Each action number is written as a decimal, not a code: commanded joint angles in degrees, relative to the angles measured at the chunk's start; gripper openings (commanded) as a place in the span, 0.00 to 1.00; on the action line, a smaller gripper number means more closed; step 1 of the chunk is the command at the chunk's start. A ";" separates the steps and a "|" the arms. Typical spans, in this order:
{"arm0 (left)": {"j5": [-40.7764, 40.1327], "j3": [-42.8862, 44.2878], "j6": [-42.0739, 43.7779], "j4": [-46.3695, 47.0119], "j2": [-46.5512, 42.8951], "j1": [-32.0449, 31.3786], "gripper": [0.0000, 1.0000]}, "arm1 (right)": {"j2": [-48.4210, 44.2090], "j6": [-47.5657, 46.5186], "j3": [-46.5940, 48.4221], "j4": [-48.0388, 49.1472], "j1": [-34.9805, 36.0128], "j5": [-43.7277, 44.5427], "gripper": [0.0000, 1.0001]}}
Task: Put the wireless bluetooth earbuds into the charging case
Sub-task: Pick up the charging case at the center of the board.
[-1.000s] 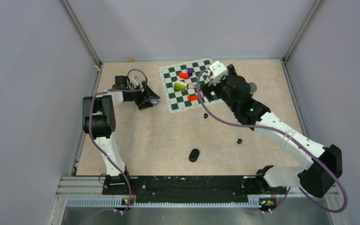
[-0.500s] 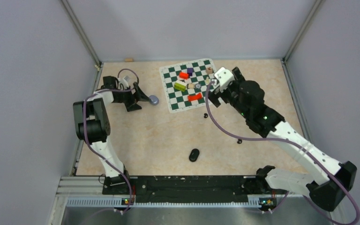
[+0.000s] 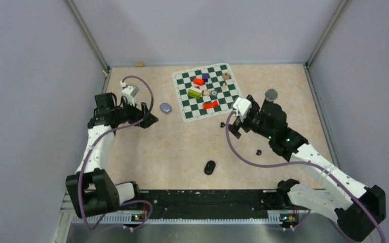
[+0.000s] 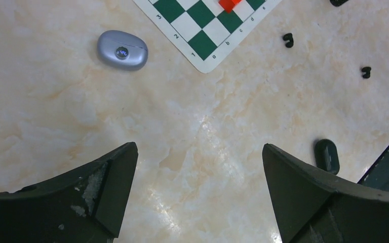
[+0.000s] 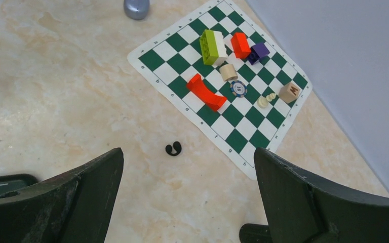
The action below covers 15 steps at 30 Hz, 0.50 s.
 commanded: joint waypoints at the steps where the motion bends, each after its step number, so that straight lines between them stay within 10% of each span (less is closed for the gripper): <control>1: 3.71 -4.71 9.10 2.55 -6.96 -0.08 0.99 | -3.19 2.09 -2.04 4.46 -2.96 -8.23 0.99; 15: 6.86 -15.59 14.26 10.41 -19.37 0.16 0.99 | -2.90 -3.71 -6.28 5.11 -3.52 -12.46 0.98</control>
